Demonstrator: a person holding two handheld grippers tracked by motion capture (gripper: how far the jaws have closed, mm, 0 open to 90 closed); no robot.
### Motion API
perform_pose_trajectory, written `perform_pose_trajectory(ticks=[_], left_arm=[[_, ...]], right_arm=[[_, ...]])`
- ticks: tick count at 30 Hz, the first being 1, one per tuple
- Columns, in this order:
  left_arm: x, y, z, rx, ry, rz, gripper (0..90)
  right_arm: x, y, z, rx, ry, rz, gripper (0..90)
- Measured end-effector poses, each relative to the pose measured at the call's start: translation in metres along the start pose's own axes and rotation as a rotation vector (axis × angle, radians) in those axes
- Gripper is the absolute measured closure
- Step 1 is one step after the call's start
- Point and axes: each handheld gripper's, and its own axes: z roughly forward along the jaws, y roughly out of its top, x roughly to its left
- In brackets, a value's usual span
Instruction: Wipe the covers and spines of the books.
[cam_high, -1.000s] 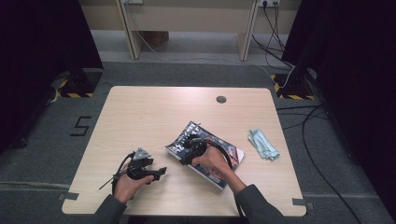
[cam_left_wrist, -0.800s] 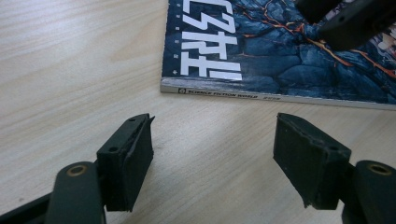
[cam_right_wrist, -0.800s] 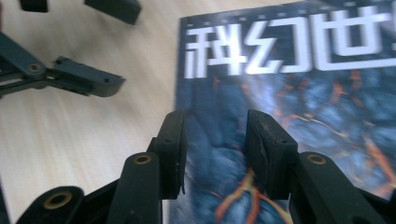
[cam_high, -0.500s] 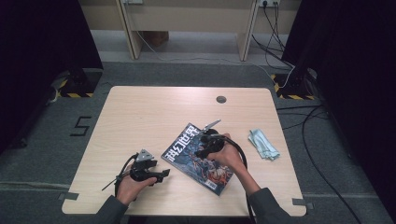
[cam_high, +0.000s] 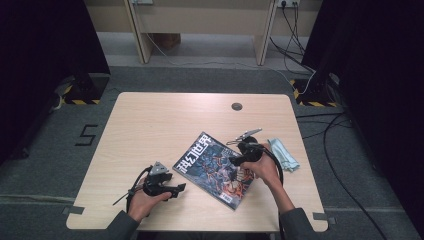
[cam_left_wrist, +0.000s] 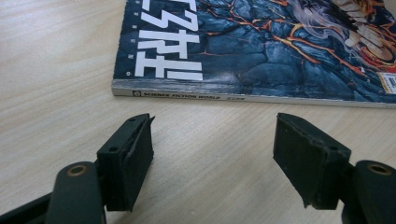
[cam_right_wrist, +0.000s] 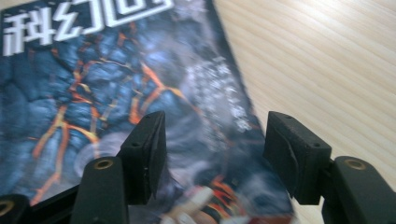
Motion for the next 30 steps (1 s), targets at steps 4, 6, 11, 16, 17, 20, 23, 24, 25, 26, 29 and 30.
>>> perform_pose_trajectory(ticks=[4, 6, 11, 16, 17, 20, 23, 24, 25, 26, 29, 30], left_arm=[[-0.005, 0.001, 0.003, -0.007, -0.016, 0.001, 28.0], [-0.008, 0.002, 0.005, -0.008, -0.023, 0.012, 28.0], [-0.013, 0.003, 0.010, -0.010, -0.031, 0.013, 28.0], [-0.019, 0.006, 0.016, -0.012, -0.044, 0.026, 27.9], [-0.020, 0.007, 0.018, -0.011, -0.047, 0.030, 27.8], [-0.022, 0.009, 0.021, -0.015, -0.048, 0.029, 27.7], [-0.022, 0.012, 0.024, -0.013, -0.050, 0.030, 27.7], [-0.023, 0.013, 0.025, -0.017, -0.045, 0.026, 27.2], [-0.022, 0.014, 0.025, -0.016, -0.041, 0.028, 27.1], [-0.022, 0.014, 0.026, -0.014, -0.038, 0.029, 27.1], [-0.019, 0.018, 0.029, -0.017, -0.034, 0.021, 26.8], [-0.018, 0.019, 0.030, -0.020, -0.027, 0.016, 26.8]], right_arm=[[-0.011, -0.011, -0.001, -0.017, -0.018, 0.045, 38.1], [-0.016, -0.016, -0.002, -0.032, -0.010, 0.066, 37.7], [-0.028, -0.025, -0.002, -0.030, -0.012, 0.117, 36.6], [-0.030, -0.031, 0.001, 0.001, 0.010, 0.119, 36.0], [-0.030, -0.031, 0.002, 0.005, 0.010, 0.117, 36.0], [-0.030, -0.033, 0.004, 0.011, 0.021, 0.123, 36.0], [-0.029, -0.034, 0.006, 0.019, 0.039, 0.116, 36.1], [-0.029, -0.034, 0.006, 0.022, 0.043, 0.117, 36.4], [-0.028, -0.034, 0.006, 0.023, 0.046, 0.116, 36.9], [-0.027, -0.034, 0.005, 0.022, 0.052, 0.115, 36.9], [-0.021, -0.035, 0.005, 0.036, 0.050, 0.089, 34.9], [-0.021, -0.035, 0.005, 0.036, 0.050, 0.089, 34.9]])
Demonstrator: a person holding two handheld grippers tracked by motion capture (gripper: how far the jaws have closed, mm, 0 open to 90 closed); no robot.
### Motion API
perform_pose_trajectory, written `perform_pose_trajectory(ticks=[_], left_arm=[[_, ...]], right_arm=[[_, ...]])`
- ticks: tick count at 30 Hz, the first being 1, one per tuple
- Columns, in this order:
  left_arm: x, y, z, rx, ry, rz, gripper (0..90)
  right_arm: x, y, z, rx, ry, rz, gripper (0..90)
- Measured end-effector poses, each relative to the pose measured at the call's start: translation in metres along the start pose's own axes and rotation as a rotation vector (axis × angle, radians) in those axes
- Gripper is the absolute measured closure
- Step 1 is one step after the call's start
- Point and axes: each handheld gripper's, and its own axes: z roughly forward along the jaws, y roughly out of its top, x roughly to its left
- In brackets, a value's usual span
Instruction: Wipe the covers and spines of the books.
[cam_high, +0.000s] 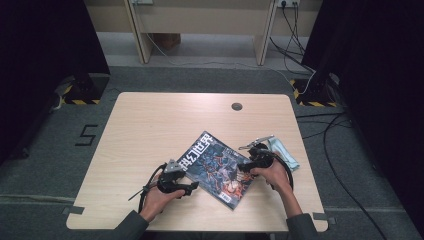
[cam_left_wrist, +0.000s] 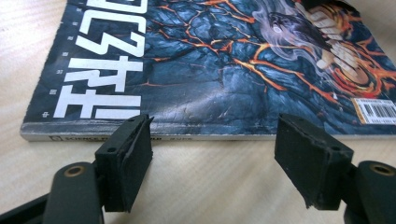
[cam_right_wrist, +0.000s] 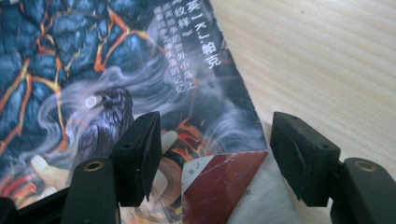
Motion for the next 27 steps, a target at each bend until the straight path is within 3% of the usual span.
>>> perform_pose_trajectory(ticks=[4, 7, 11, 15, 17, 19, 22, 27], left_arm=[[0.008, 0.007, 0.005, 0.005, 0.024, -0.003, 25.6], [0.015, 0.016, 0.010, 0.015, 0.030, -0.047, 23.1], [0.026, 0.026, 0.019, 0.005, 0.064, -0.052, 24.0], [0.031, 0.035, 0.028, 0.020, 0.091, -0.004, 22.9], [0.032, 0.038, 0.031, 0.010, 0.097, -0.014, 22.9], [0.033, 0.038, 0.032, 0.009, 0.098, -0.013, 23.2], [0.030, 0.035, 0.029, 0.011, 0.101, -0.022, 26.4], [0.010, 0.021, 0.013, 0.033, 0.108, 0.061, 25.5]], right_arm=[[0.007, -0.004, -0.003, 0.027, 0.017, -0.018, 35.1], [0.012, -0.006, -0.004, 0.036, 0.027, -0.032, 34.9], [0.020, -0.009, -0.004, 0.047, 0.044, -0.060, 34.3], [0.028, -0.014, -0.006, 0.042, 0.060, -0.069, 34.0], [0.030, -0.018, -0.007, 0.043, 0.069, -0.068, 34.0], [0.032, -0.021, -0.009, 0.042, 0.078, -0.068, 34.6], [0.031, -0.023, -0.014, 0.014, 0.084, -0.024, 36.8], [0.030, -0.019, -0.022, -0.058, 0.015, 0.010, 33.2]])
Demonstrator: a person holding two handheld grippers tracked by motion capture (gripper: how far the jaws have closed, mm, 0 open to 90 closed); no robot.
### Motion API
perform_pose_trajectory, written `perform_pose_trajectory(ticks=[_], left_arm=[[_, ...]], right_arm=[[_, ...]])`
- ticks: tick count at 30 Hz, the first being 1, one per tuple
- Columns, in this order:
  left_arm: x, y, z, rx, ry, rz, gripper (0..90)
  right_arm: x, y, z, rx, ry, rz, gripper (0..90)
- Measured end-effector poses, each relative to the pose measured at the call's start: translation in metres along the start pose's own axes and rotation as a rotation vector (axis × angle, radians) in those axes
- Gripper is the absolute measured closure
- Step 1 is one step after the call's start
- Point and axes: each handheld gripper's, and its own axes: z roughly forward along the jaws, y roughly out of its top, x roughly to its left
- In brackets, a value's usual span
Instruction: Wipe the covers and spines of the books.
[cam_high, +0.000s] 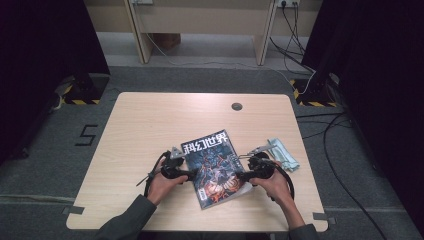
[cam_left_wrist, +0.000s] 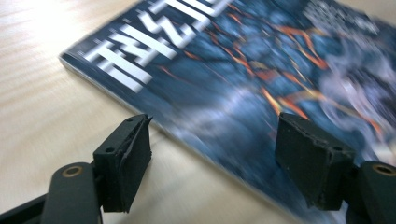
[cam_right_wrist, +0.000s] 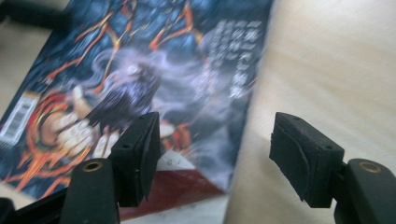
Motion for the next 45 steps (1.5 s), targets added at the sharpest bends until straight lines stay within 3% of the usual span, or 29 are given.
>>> perform_pose_trajectory(ticks=[5, 10, 15, 18, 22, 29, 33, 37, 45], left_arm=[[-0.026, -0.016, -0.013, -0.001, -0.017, 0.065, 25.5], [-0.038, -0.017, -0.013, -0.005, -0.015, 0.097, 25.4], [-0.036, -0.017, -0.012, -0.005, -0.023, 0.090, 24.8], [-0.033, -0.018, -0.011, -0.002, -0.031, 0.064, 23.1], [-0.034, -0.018, -0.012, -0.001, -0.029, 0.088, 23.4], [-0.035, -0.017, -0.012, -0.005, -0.030, 0.107, 24.3], [-0.035, -0.016, -0.011, -0.001, -0.029, 0.124, 24.1], [-0.032, -0.015, -0.012, -0.003, 0.001, 0.139, 24.4], [-0.015, -0.013, -0.013, -0.004, 0.044, 0.106, 24.6]], right_arm=[[0.008, 0.001, 0.005, 0.024, -0.057, -0.046, 33.3], [0.013, 0.001, 0.012, 0.045, -0.069, -0.075, 33.1], [0.014, 0.001, 0.014, 0.067, -0.082, -0.095, 33.2], [0.010, -0.004, 0.006, 0.093, -0.083, -0.076, 33.7], [0.005, -0.012, -0.002, 0.097, -0.100, -0.083, 33.9], [-0.002, -0.035, -0.018, 0.077, -0.058, -0.066, 40.2], [-0.001, -0.040, -0.019, 0.072, -0.047, -0.055, 42.9], [0.001, -0.041, -0.018, 0.076, -0.014, -0.057, 46.3], [0.012, -0.038, -0.011, 0.055, 0.071, -0.105, 58.9]])
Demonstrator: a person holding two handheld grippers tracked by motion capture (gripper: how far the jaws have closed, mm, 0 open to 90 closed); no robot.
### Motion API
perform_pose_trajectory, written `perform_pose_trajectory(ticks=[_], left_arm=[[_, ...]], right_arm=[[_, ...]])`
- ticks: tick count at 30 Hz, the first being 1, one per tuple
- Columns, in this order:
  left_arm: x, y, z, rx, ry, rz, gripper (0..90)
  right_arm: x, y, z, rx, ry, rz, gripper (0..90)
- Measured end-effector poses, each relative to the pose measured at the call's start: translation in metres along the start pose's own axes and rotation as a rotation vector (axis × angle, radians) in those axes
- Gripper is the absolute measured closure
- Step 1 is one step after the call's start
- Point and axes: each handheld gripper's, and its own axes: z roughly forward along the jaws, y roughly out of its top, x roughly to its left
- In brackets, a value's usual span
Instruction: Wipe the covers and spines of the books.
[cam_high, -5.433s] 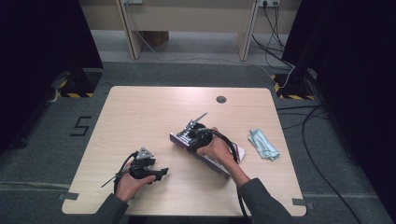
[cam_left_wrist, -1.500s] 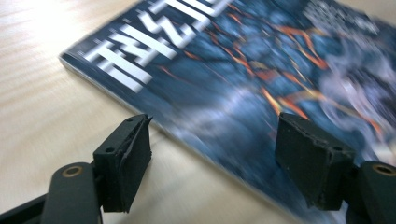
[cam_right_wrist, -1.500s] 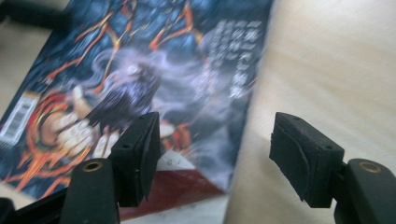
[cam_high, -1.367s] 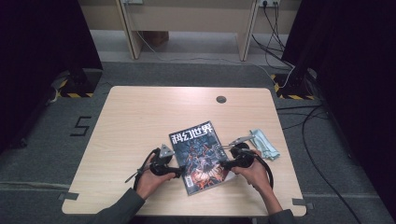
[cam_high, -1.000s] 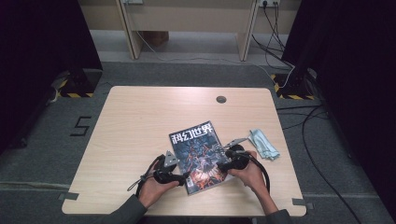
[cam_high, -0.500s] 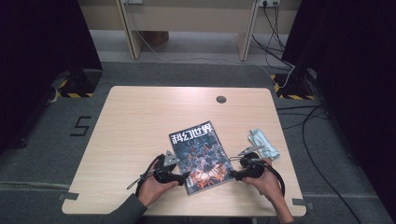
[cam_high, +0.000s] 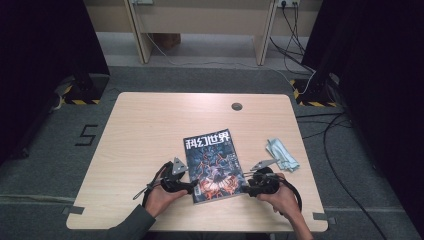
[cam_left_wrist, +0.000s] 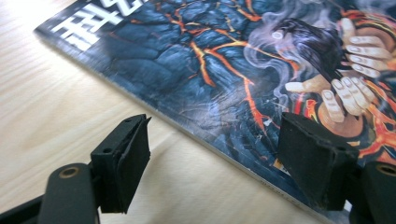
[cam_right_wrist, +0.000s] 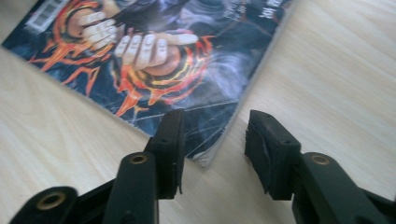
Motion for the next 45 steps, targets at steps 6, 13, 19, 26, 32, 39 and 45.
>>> perform_pose_trajectory(ticks=[6, 13, 19, 26, 32, 39, 45], left_arm=[[0.014, 0.001, 0.002, -0.004, 0.038, -0.027, 24.8], [0.022, 0.003, 0.005, -0.012, 0.065, -0.052, 25.4], [0.028, 0.005, 0.007, -0.014, 0.093, -0.059, 26.4], [0.037, 0.007, 0.010, -0.019, 0.115, -0.069, 27.1], [0.036, 0.007, 0.009, -0.028, 0.089, -0.077, 28.7], [0.033, 0.000, -0.004, -0.015, 0.034, -0.087, 27.2], [0.033, -0.009, -0.021, -0.011, 0.000, -0.100, 26.2]], right_arm=[[0.009, 0.005, 0.008, -0.009, 0.030, -0.007, 59.2], [0.017, 0.014, 0.017, -0.027, 0.008, -0.001, 55.8], [0.019, 0.019, 0.021, -0.037, 0.007, 0.017, 55.7], [0.020, 0.028, 0.028, -0.042, 0.001, 0.015, 55.4], [0.020, 0.027, 0.029, -0.057, -0.017, 0.031, 48.6], [0.021, 0.025, 0.027, -0.060, -0.035, 0.031, 45.8], [0.023, 0.018, 0.022, -0.034, -0.054, 0.027, 40.9]])
